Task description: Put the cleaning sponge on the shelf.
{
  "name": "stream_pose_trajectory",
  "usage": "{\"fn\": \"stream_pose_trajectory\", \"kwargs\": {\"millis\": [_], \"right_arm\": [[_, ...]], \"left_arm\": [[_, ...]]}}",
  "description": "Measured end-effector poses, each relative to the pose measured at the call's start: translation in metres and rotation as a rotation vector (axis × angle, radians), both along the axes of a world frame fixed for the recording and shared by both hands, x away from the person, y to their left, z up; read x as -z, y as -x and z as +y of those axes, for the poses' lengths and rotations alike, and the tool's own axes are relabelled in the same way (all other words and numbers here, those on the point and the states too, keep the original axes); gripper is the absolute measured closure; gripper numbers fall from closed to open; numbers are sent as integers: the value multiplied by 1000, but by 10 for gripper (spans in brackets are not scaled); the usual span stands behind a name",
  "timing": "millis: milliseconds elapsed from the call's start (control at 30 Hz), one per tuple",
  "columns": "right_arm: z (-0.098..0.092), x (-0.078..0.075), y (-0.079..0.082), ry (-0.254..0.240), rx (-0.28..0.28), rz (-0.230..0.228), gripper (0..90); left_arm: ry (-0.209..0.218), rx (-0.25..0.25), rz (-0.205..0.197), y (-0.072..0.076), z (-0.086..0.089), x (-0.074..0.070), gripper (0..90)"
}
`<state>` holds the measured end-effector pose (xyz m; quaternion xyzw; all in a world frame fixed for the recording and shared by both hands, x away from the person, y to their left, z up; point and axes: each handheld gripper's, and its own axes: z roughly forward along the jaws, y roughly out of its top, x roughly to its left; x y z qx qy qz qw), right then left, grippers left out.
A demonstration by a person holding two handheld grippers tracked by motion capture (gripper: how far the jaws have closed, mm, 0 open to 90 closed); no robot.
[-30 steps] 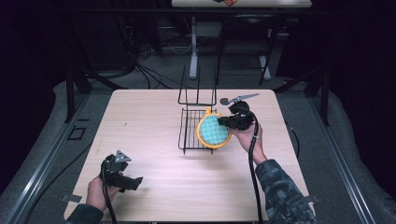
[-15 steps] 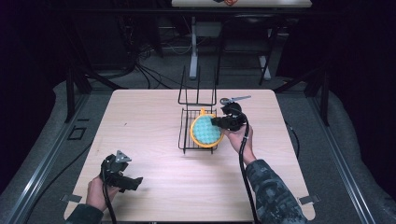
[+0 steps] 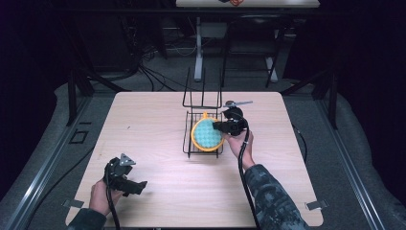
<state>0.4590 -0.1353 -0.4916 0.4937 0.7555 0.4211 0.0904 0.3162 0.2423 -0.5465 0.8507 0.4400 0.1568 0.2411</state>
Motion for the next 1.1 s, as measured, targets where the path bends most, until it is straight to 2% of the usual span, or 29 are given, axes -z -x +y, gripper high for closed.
{"fn": "stream_pose_trajectory", "kwargs": {"millis": [67, 200, 300, 567, 600, 767, 933, 967, 1100], "right_arm": [[3, 3, 0, -1, 13, 14, 852], [5, 9, 0, -43, 37, 29, 850], [6, 14, -1, -54, 55, 43, 848], [10, 23, -6, -54, 102, 61, 840], [10, 24, -6, -60, 107, 66, 838], [9, 30, -8, -74, 143, 83, 822], [13, 33, -9, -62, 140, 98, 774], [15, 31, -8, -53, 128, 92, 720], [16, 24, -4, -34, 101, 68, 631]], "left_arm": [[2, 6, 3, -1, -2, 0, 3], [0, 17, 7, -1, -4, 0, 3], [0, 16, 7, -1, -4, -1, 3], [1, 17, 0, -1, -4, -1, 2], [10, 19, 0, 0, -3, -1, 2], [0, 20, 1, 0, -4, -1, 1], [-1, 28, 5, 1, -5, -2, 2], [-2, 31, 3, 0, -6, -2, 2], [-4, 33, 4, 0, -6, -2, 2]]}}
